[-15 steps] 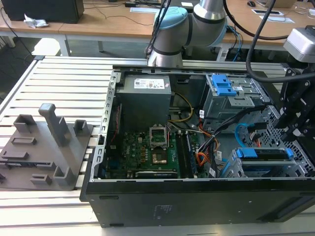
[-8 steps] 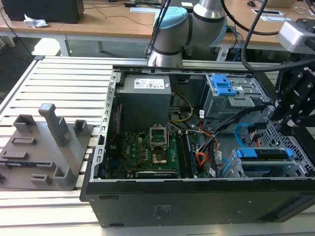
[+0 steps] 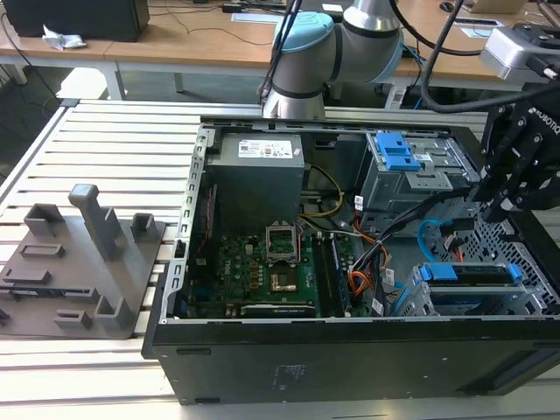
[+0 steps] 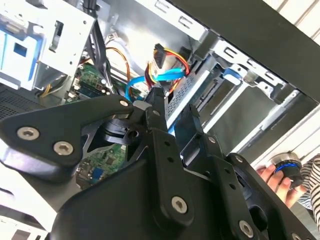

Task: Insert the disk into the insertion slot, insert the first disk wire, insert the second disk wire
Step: 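Insert the first disk wire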

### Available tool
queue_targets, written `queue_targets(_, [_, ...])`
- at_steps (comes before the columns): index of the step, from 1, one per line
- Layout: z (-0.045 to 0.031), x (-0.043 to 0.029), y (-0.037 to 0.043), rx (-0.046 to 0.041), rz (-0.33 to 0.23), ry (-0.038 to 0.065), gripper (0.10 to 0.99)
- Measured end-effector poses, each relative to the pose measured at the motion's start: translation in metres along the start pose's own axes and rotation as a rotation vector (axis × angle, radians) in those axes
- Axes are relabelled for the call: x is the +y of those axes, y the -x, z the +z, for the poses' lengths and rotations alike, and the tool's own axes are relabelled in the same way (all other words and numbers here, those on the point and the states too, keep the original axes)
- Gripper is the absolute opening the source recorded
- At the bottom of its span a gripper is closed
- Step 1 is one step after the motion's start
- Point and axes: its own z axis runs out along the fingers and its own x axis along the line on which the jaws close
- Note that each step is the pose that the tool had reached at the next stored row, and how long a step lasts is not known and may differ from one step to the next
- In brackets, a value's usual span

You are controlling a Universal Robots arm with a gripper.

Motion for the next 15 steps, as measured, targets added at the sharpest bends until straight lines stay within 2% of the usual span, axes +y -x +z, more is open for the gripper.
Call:
queue_targets(5, [0.0013,0.0083,0.0073,0.0000,0.000,0.000,0.361])
queue_targets(8, [0.0015,0.0086,0.0118,0.0001,0.000,0.000,0.361])
queue_targets(12, [0.0031,0.0085,0.0119,0.0002,0.000,0.000,0.361])
queue_targets(15, [0.0070,0.0083,0.0119,0.0002,0.000,0.000,0.361])
